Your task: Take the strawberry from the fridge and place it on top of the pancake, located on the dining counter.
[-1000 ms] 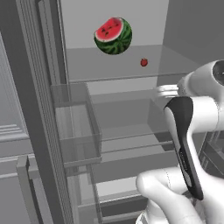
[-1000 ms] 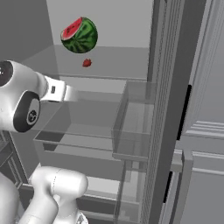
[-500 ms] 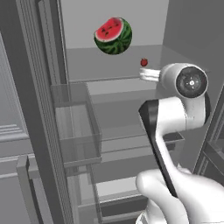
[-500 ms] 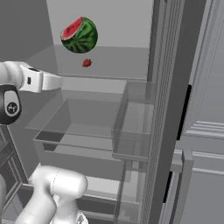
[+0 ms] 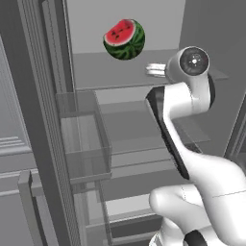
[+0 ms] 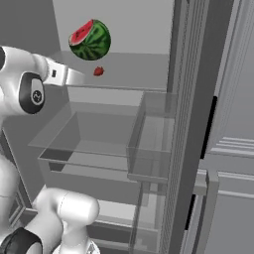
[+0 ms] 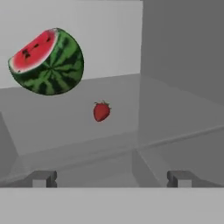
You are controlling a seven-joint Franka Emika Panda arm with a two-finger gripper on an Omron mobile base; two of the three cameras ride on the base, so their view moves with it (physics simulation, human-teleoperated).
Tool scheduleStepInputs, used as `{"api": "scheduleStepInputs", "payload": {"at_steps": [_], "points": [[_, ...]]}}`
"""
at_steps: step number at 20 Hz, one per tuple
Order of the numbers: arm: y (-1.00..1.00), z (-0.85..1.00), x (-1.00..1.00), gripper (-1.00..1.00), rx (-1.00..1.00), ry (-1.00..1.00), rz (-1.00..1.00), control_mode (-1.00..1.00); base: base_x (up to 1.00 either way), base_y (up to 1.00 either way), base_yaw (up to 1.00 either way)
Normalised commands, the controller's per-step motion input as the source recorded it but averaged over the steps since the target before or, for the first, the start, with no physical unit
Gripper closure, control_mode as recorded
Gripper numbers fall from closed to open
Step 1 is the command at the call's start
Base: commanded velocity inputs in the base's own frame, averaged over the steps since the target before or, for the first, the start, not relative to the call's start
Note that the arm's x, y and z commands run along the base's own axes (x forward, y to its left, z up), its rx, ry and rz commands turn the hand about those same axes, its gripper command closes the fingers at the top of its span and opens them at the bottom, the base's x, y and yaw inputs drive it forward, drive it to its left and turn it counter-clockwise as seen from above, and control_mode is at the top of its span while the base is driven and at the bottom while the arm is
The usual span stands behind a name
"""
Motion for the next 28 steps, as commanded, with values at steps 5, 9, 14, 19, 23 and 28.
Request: {"api": "scheduleStepInputs", "payload": {"at_steps": [5, 9, 14, 19, 23, 28], "points": [[-0.10, 0.00, 0.84, -1.00, 0.07, 0.23, 0.02, -1.00, 0.00, 0.00, 0.00], [-0.02, 0.00, 0.54, -1.00, 0.05, 0.08, 0.00, -1.00, 0.00, 0.00, 0.00], [0.00, -0.01, 0.34, -1.00, 0.00, 0.01, 0.00, -1.00, 0.00, 0.00, 0.00], [-0.10, -0.02, 0.61, -1.00, 0.00, 0.21, 0.00, -1.00, 0.00, 0.00, 0.00], [-0.22, -0.28, 0.76, -1.00, 0.00, 0.08, 0.04, -1.00, 0.00, 0.00, 0.00], [-0.08, -0.24, 0.67, -1.00, -0.05, 0.09, 0.06, -1.00, 0.00, 0.00, 0.00]]}}
